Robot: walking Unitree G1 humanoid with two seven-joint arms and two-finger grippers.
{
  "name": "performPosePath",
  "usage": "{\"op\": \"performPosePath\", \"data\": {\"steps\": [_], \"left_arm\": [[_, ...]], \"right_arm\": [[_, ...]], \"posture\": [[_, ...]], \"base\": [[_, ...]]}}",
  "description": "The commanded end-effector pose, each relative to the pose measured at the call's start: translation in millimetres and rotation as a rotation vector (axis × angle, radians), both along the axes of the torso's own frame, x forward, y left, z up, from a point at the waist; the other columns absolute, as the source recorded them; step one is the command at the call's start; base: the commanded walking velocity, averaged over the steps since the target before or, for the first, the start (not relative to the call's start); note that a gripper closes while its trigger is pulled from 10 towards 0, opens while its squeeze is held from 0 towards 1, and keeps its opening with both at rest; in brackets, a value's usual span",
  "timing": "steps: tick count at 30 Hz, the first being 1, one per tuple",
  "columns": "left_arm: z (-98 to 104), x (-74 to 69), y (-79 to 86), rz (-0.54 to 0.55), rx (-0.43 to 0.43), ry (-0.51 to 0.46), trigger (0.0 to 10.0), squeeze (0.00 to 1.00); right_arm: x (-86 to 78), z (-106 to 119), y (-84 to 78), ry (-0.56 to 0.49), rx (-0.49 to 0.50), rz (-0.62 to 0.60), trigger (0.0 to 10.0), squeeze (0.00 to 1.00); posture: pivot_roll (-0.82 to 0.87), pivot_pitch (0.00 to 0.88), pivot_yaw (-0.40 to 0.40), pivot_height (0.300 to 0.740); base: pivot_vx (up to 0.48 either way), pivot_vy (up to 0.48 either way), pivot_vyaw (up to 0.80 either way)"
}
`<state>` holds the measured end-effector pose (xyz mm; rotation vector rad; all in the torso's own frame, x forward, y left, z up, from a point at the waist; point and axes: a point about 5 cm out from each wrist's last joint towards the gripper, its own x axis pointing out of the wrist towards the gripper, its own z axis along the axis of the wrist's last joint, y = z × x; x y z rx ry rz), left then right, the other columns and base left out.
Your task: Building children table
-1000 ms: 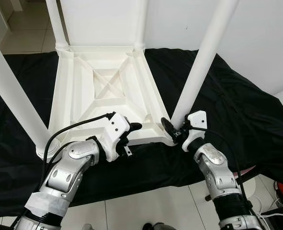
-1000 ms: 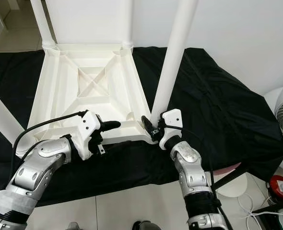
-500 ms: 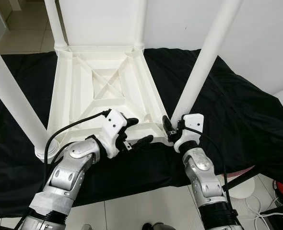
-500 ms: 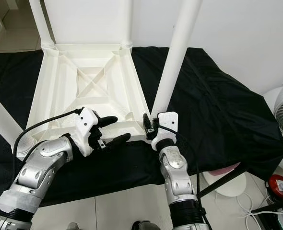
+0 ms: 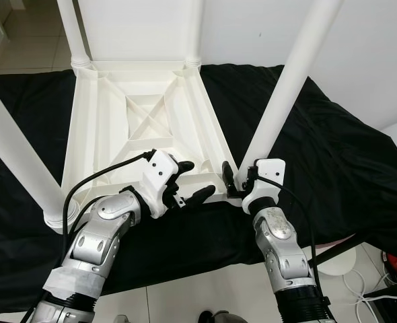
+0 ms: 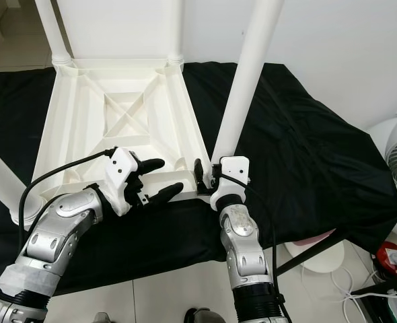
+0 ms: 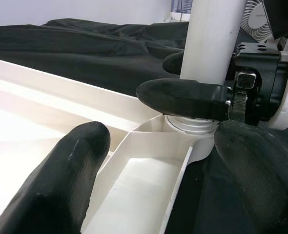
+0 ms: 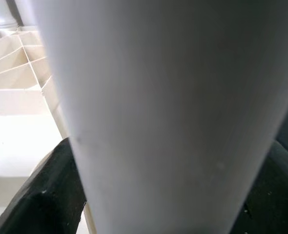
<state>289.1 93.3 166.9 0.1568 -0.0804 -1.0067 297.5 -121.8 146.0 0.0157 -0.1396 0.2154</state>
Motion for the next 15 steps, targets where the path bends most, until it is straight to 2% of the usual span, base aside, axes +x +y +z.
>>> {"op": "performPosePath", "data": {"steps": [1, 2, 3, 5, 9, 10, 13, 14, 15], "left_arm": [[-3, 3.4, 1.6, 0.097, -0.004, 0.004, 10.0, 0.0], [-3, 3.4, 1.2, 0.093, -0.004, 0.004, 10.0, 0.0], [-3, 3.4, 1.2, 0.093, -0.004, 0.004, 10.0, 0.0], [-2, 3.4, 1.1, 0.088, -0.002, 0.004, 10.0, 0.0], [-2, 3.4, 1.1, 0.088, -0.002, 0.004, 10.0, 0.0], [-2, 2.1, 1.5, 0.078, 0.003, 0.009, 10.0, 0.0], [-2, 2.1, 1.5, 0.078, 0.003, 0.009, 10.0, 0.0], [-2, 1.9, 1.4, 0.071, 0.005, 0.011, 10.0, 0.0], [-2, 1.9, 1.4, 0.071, 0.005, 0.011, 10.0, 0.0]], "right_arm": [[-6.7, -2, -3.1, 0.011, -0.034, 0.116, 10.0, 0.0], [-9.4, -2, -6.4, 0.009, -0.058, 0.182, 10.0, 0.0], [-9.4, -2, -6.4, 0.009, -0.058, 0.182, 10.0, 0.0], [-11.3, -2, -12.6, -0.001, -0.126, 0.295, 10.0, 0.0], [-11.3, -2, -12.6, -0.001, -0.126, 0.295, 10.0, 0.0], [-8.2, -3, -17.5, 0.013, -0.194, 0.441, 10.0, 0.0], [-8.2, -3, -17.5, 0.013, -0.194, 0.441, 10.0, 0.0], [-4.4, -4, -17.8, 0.026, -0.237, 0.514, 10.0, 0.0], [-4.4, -4, -17.8, 0.026, -0.237, 0.514, 10.0, 0.0]], "posture": [[0.0, 0.105, -0.052, 0.74], [0.0, 0.107, -0.048, 0.74], [0.0, 0.107, -0.048, 0.74], [0.01, 0.106, -0.048, 0.74], [0.01, 0.106, -0.048, 0.74], [0.01, 0.106, -0.039, 0.74], [0.01, 0.106, -0.039, 0.74], [0.02, 0.102, -0.03, 0.74], [0.02, 0.102, -0.03, 0.74]], "base": [[0.0, 0.0, 0.0], [0.0, 0.0, 0.0], [0.0, 0.0, 0.0], [0.0, 0.0, 0.0], [0.0, 0.0, 0.0], [0.0, 0.0, 0.0], [0.0, 0.0, 0.0], [0.0, 0.0, 0.0], [0.0, 0.0, 0.0]]}}
